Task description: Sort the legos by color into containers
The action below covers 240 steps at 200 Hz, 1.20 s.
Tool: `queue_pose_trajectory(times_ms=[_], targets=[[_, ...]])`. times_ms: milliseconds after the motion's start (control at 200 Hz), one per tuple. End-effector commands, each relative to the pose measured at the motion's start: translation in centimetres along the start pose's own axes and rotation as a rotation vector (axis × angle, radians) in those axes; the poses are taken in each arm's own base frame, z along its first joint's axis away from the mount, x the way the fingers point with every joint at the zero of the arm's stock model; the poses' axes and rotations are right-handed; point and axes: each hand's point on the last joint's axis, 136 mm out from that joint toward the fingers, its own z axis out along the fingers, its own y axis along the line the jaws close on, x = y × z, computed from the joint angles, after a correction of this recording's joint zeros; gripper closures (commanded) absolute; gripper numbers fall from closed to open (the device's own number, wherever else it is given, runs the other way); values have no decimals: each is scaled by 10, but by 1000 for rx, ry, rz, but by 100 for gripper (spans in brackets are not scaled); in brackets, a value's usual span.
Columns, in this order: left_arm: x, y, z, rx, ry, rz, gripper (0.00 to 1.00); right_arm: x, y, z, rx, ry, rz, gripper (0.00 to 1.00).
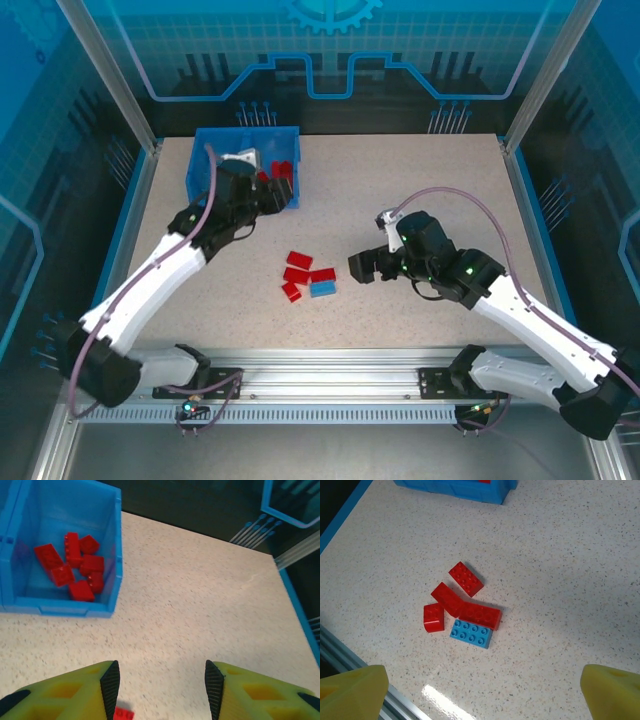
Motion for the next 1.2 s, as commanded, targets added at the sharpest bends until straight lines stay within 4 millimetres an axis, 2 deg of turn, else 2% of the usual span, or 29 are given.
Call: queue_pose_trajectory(times_ms=[0, 85, 165, 235, 375, 505, 630, 760, 855, 955, 1196], targets=[[50, 30, -4, -118, 115, 1, 48, -8, -3, 6, 6, -27, 27, 0], [83, 41, -4, -152, 198, 13, 48, -7, -1, 10, -1, -17, 24, 0], [108, 49, 8, -164, 263, 1, 48, -8, 0, 15, -4, -11, 21, 0], [120, 50, 21, -169, 301, 4, 48, -10, 2, 18, -10, -6, 20, 0], [139, 41, 56, -128, 375, 8, 45, -12, 4, 20, -13, 13, 18, 0], [160, 42, 86, -137, 448, 43, 32, -9, 2, 18, -10, 11, 26, 0], [179, 54, 110, -161, 505, 165, 9, -6, -1, 14, -1, 6, 34, 0], [195, 58, 127, -149, 561, 250, 2, -4, -4, 12, 12, 7, 29, 0], [201, 64, 136, -173, 586, 276, 2, -4, -5, 11, 17, 7, 28, 0], [207, 68, 140, -195, 616, 280, 11, -3, -7, 11, 19, 9, 31, 0], [225, 82, 133, -232, 682, 296, 21, 0, -8, 9, 21, 9, 37, 0]])
